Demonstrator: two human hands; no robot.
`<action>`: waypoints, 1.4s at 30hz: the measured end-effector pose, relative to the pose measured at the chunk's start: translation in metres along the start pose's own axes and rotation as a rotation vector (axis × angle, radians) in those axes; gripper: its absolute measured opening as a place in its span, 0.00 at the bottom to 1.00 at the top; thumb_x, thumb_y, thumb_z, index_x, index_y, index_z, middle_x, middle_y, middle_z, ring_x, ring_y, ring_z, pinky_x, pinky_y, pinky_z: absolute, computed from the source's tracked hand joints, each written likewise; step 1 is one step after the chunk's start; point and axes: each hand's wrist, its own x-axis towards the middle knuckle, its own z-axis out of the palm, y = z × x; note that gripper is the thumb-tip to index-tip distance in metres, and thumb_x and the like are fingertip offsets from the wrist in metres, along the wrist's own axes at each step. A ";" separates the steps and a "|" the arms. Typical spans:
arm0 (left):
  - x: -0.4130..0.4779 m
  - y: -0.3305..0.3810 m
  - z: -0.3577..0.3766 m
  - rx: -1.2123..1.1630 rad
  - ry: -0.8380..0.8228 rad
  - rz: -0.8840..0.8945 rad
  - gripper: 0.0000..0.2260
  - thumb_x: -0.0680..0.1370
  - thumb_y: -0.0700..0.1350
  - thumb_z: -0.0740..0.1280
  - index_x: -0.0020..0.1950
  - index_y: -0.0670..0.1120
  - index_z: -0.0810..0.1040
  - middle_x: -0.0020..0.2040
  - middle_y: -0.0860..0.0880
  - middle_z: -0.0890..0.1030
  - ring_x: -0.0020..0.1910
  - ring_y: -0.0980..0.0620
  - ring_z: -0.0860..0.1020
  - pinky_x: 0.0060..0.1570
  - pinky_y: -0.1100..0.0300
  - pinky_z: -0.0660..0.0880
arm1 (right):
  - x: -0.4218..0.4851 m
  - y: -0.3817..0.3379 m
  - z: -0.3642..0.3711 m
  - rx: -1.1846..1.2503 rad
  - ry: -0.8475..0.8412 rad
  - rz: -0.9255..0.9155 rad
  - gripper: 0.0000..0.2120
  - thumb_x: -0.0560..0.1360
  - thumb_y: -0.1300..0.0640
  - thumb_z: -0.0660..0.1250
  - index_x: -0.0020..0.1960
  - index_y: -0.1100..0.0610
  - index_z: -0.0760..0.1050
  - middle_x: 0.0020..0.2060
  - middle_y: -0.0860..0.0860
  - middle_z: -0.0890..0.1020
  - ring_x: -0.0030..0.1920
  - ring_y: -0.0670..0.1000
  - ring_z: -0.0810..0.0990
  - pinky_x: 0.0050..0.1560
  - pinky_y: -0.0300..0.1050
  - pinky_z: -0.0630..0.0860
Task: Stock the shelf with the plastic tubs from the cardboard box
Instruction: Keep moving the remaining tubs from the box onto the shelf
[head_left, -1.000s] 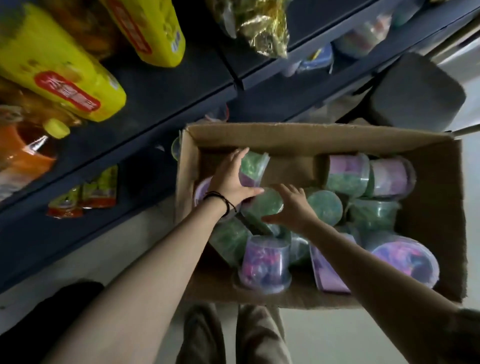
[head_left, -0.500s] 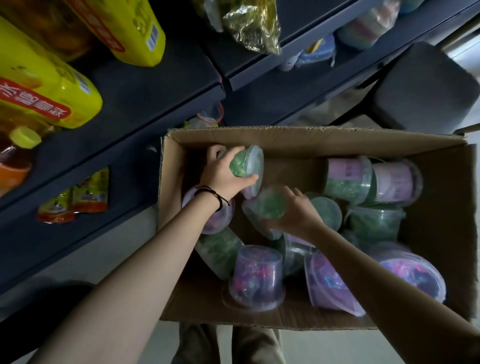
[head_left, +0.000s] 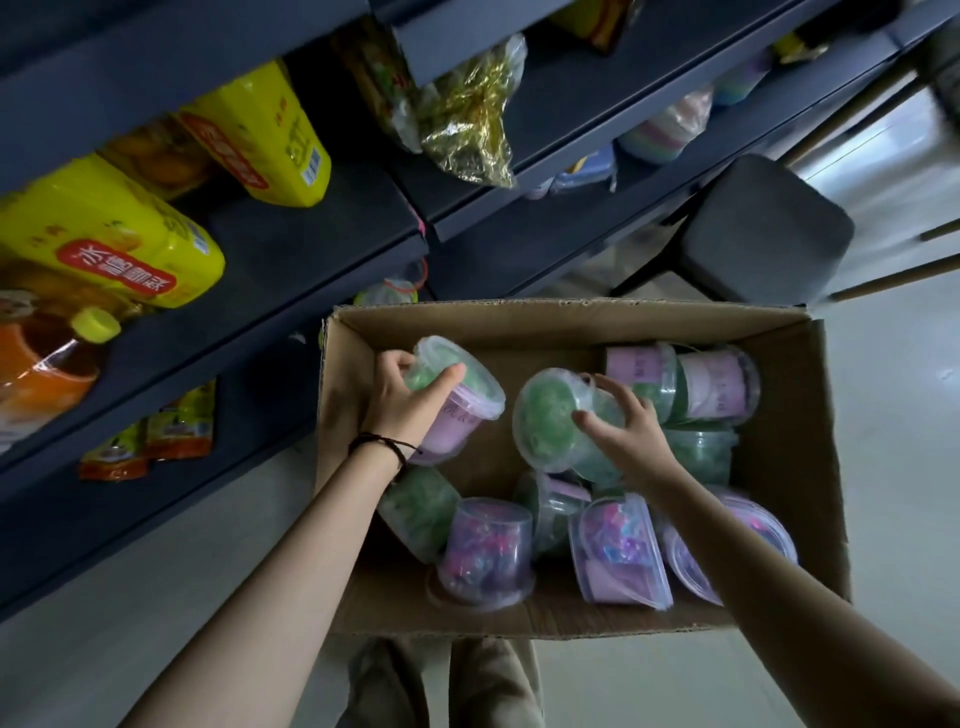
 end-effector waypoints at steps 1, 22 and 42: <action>-0.004 -0.001 0.002 -0.002 -0.007 -0.035 0.27 0.64 0.66 0.70 0.53 0.53 0.65 0.53 0.51 0.74 0.47 0.52 0.76 0.38 0.58 0.73 | -0.001 -0.001 -0.005 0.083 0.025 0.069 0.23 0.73 0.48 0.71 0.66 0.40 0.70 0.63 0.52 0.66 0.62 0.53 0.71 0.64 0.52 0.72; -0.035 -0.033 0.090 0.051 -0.299 -0.246 0.41 0.64 0.55 0.79 0.72 0.42 0.66 0.67 0.47 0.74 0.64 0.48 0.73 0.65 0.54 0.70 | 0.004 0.037 -0.034 -0.539 -0.229 -0.059 0.62 0.50 0.42 0.83 0.76 0.51 0.53 0.70 0.52 0.61 0.68 0.58 0.66 0.66 0.60 0.69; -0.198 0.097 -0.125 -0.579 0.037 0.416 0.47 0.52 0.59 0.82 0.67 0.45 0.71 0.61 0.47 0.79 0.61 0.50 0.78 0.55 0.58 0.77 | -0.149 -0.211 -0.026 0.275 0.070 -0.394 0.48 0.51 0.39 0.81 0.62 0.38 0.55 0.54 0.47 0.74 0.53 0.45 0.79 0.54 0.48 0.79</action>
